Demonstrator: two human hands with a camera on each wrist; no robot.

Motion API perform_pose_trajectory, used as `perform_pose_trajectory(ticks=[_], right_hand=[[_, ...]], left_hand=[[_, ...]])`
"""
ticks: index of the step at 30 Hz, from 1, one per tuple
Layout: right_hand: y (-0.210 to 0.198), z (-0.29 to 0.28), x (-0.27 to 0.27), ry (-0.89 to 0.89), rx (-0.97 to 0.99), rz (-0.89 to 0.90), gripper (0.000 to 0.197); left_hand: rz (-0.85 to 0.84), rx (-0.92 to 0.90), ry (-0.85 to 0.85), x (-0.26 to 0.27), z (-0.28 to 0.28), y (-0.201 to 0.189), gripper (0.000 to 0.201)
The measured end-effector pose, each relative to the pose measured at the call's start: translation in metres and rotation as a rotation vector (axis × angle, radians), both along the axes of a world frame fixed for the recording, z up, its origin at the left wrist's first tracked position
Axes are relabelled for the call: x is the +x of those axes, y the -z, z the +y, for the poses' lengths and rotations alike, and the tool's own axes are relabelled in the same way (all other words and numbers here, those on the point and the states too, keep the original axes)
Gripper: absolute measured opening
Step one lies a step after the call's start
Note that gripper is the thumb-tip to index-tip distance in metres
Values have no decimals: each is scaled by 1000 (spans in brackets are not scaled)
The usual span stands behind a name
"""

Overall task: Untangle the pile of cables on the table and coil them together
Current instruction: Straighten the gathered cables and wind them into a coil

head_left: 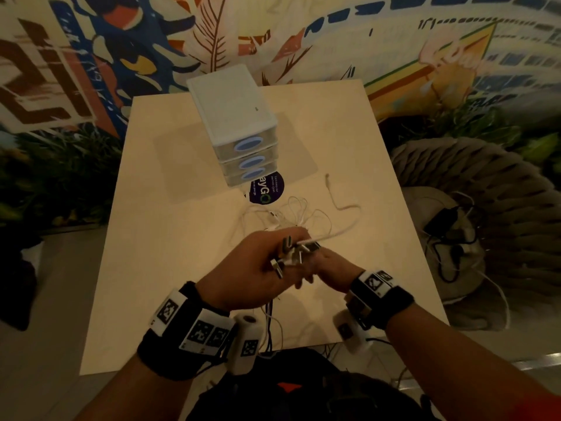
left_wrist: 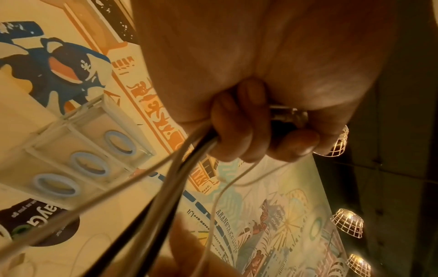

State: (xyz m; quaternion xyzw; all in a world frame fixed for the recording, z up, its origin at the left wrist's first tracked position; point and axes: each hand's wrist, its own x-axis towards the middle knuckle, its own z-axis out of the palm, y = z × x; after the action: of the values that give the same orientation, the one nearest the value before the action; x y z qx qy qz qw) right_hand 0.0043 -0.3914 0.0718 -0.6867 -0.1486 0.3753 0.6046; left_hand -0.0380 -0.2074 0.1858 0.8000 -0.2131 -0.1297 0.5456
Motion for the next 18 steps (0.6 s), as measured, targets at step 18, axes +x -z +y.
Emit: perform_pose_trajectory(ticks=[18], right_hand=[[-83,-31,79,754,493,-83,23]], left_hand=[[89,-38,-366,-16,53,-10,40]])
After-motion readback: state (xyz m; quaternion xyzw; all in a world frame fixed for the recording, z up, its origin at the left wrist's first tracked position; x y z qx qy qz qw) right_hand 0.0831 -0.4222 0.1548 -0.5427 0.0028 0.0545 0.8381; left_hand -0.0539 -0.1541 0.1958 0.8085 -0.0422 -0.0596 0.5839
